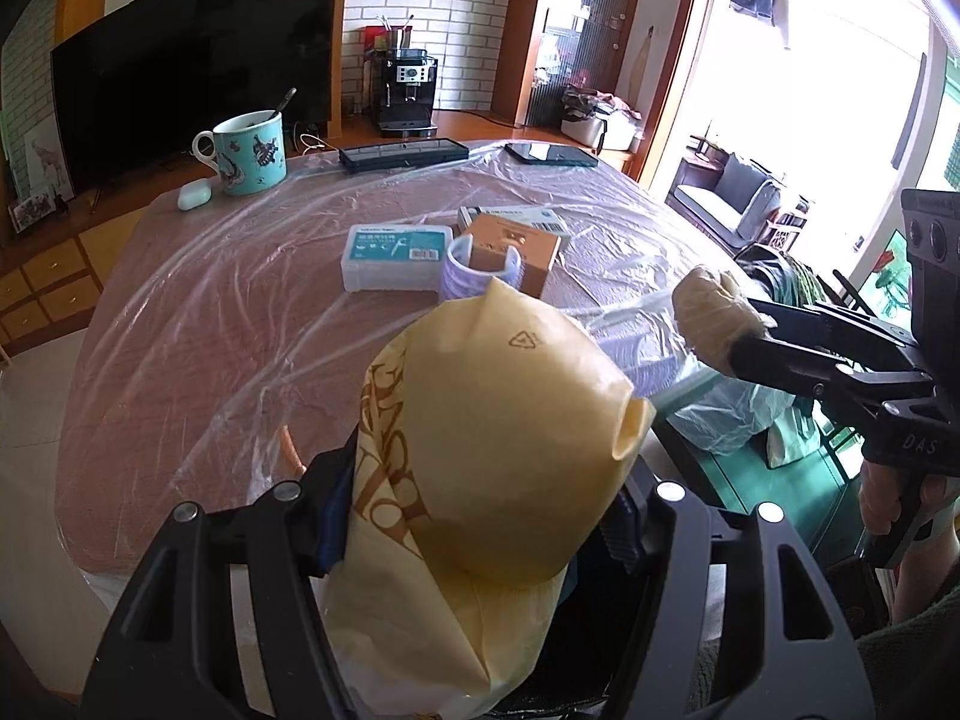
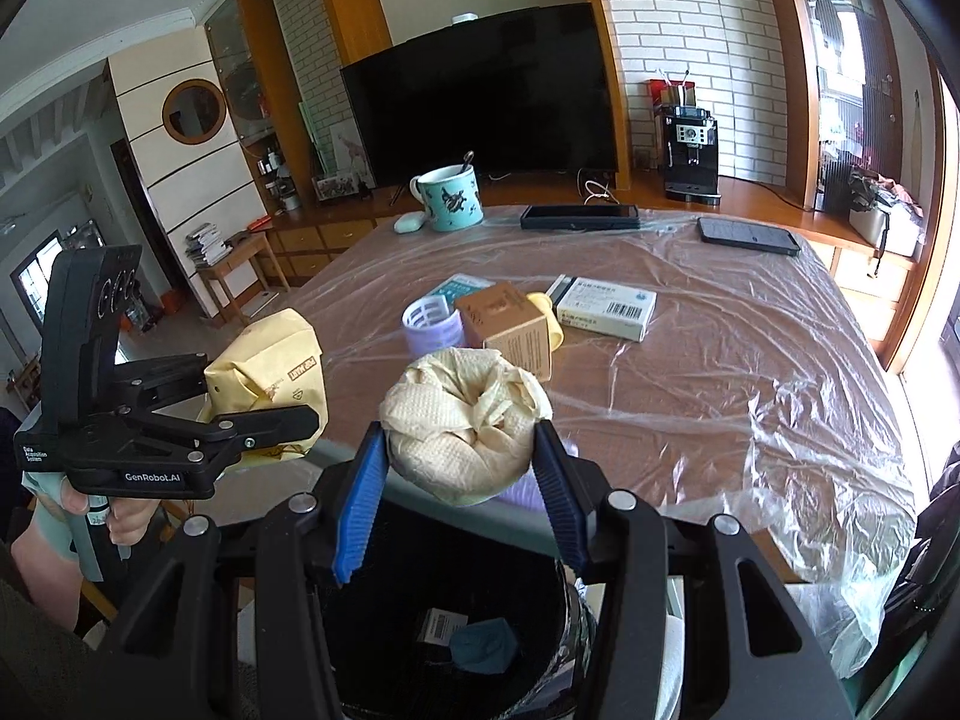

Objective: Collect trash
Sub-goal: 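Carry the yellow paper bag and beige paper ball over the black trash bin, then open the left tool to drop the bag while the right tool releases the paper ball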

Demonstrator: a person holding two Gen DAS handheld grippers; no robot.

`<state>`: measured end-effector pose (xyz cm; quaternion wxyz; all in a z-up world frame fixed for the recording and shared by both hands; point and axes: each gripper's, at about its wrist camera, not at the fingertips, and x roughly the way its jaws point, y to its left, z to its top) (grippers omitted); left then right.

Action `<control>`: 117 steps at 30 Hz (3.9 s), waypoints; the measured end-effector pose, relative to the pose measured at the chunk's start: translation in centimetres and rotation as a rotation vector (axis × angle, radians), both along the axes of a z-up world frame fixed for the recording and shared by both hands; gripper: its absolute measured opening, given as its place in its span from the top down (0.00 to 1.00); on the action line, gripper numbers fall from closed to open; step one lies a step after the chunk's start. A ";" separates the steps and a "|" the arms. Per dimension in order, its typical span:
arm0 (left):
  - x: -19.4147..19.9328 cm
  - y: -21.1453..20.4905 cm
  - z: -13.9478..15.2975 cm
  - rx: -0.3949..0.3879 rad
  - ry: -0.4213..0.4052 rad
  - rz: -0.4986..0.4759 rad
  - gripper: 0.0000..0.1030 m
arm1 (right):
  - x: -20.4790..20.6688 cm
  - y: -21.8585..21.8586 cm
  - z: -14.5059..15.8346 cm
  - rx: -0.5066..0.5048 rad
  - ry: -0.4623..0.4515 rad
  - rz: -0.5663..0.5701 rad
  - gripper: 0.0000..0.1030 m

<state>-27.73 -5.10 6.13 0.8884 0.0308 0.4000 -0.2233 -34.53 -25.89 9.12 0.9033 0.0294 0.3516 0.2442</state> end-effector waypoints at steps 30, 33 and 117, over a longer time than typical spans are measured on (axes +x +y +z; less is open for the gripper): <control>-4.3 -2.5 -3.8 0.020 0.093 -0.094 0.38 | -3.0 -0.2 -3.8 0.016 0.106 0.029 0.52; -4.6 -2.6 -4.3 0.025 0.103 -0.094 0.38 | -3.1 0.1 -4.3 0.016 0.122 0.036 0.52; -1.2 -4.5 -14.8 0.160 0.250 -0.099 0.33 | -1.9 2.1 -14.0 -0.148 0.306 -0.007 0.51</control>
